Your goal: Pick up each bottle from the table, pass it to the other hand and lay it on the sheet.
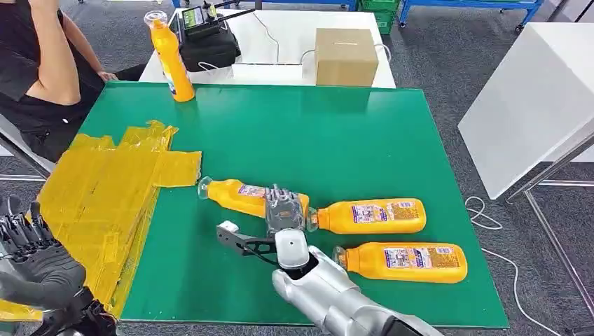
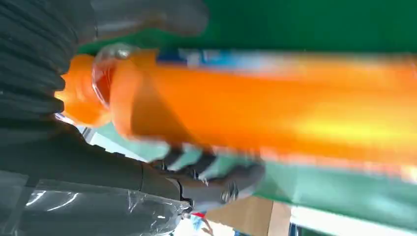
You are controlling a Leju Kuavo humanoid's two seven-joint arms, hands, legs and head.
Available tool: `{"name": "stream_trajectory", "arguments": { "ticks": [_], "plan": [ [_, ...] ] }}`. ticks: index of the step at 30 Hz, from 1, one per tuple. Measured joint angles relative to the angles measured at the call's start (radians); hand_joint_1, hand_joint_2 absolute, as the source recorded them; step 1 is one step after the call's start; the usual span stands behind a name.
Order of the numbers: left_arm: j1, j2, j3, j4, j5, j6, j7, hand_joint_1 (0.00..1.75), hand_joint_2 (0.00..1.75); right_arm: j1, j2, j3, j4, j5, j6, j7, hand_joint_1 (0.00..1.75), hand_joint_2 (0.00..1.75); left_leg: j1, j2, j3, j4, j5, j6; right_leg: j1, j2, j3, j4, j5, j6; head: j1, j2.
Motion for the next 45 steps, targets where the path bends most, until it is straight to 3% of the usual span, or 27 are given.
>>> {"name": "stream_trajectory", "arguments": {
  "ticks": [20, 21, 28, 31, 35, 42, 43, 44, 45],
  "plan": [
    [-0.017, -0.014, 0.027, 0.0, 0.009, -0.048, 0.0, 0.0, 0.0, -0.001, 0.001, 0.0, 0.027, 0.028, 0.05, 0.014, 0.0, 1.75, 0.0, 0.0, 0.001, 0.0, 0.0, 0.0, 0.0, 0.0, 0.001, 0.0, 0.0, 0.0, 0.0, 0.0],
    [-0.019, -0.014, 0.027, 0.0, 0.011, -0.051, 0.0, 0.0, 0.0, -0.002, 0.001, 0.0, 0.027, 0.03, 0.051, 0.015, 0.0, 0.0, 0.0, 0.0, 0.001, 0.0, 0.0, 0.0, 0.0, 0.0, 0.001, 0.0, 0.0, 0.0, 0.0, 0.0],
    [-0.041, -0.016, 0.034, 0.015, 0.018, -0.096, 0.0, 0.0, 0.0, -0.011, -0.007, -0.021, 0.039, 0.031, 0.066, 0.058, 0.0, 0.0, 0.0, -0.001, 0.002, 0.0, 0.0, 0.0, 0.0, -0.001, 0.002, 0.0, 0.0, 0.0, 0.0, 0.0],
    [-0.058, -0.018, 0.035, 0.03, 0.018, -0.118, 0.0, 0.0, 0.0, -0.016, -0.026, -0.061, 0.047, 0.004, 0.003, 0.094, 0.0, 0.0, 0.0, -0.001, 0.002, 0.0, 0.001, 0.001, 0.0, -0.002, 0.002, 0.0, 0.0, 0.0, 0.0, 0.0],
    [-0.079, -0.018, 0.028, 0.054, 0.013, -0.132, 0.0, 0.0, 0.0, -0.024, -0.064, -0.125, 0.056, -0.016, -0.054, 0.089, 0.0, 0.0, -0.001, -0.001, 0.002, 0.0, 0.001, 0.002, -0.002, -0.002, 0.003, 0.0, 0.002, 0.002, 0.0, 0.0],
    [-0.095, -0.018, 0.008, 0.082, 0.011, -0.142, 0.0, 0.0, 0.0, -0.032, -0.08, -0.185, 0.065, -0.015, -0.038, 0.079, 0.0, 0.0, -0.002, -0.001, 0.002, 0.0, 0.001, 0.002, -0.002, -0.002, 0.003, 0.0, 0.001, 0.002, 0.0, 0.0],
    [-0.096, -0.018, 0.005, 0.084, 0.012, -0.142, 0.0, 0.0, 0.0, -0.032, -0.08, -0.187, 0.066, -0.015, -0.037, 0.077, 0.0, 1.75, -0.002, -0.001, 0.002, 0.0, 0.001, 0.002, -0.002, -0.002, 0.003, 0.0, 0.001, 0.002, 0.0, 0.0],
    [-0.098, -0.018, 0.004, 0.087, 0.012, -0.142, 0.0, 0.0, 0.0, -0.033, -0.08, -0.192, 0.066, -0.015, -0.036, 0.075, 1.5, 1.75, -0.002, -0.001, 0.002, 0.0, 0.001, 0.002, -0.002, -0.002, 0.003, 0.0, 0.001, 0.002, 0.0, 0.0],
    [-0.1, -0.018, 0.003, 0.09, 0.011, -0.142, 0.0, 0.0, 0.0, -0.033, -0.08, -0.195, 0.066, -0.015, -0.034, 0.074, 1.71, 1.75, -0.002, -0.001, 0.002, 0.0, 0.001, 0.002, -0.002, -0.002, 0.003, 0.0, 0.001, 0.002, 0.0, 0.0]
  ]
}}
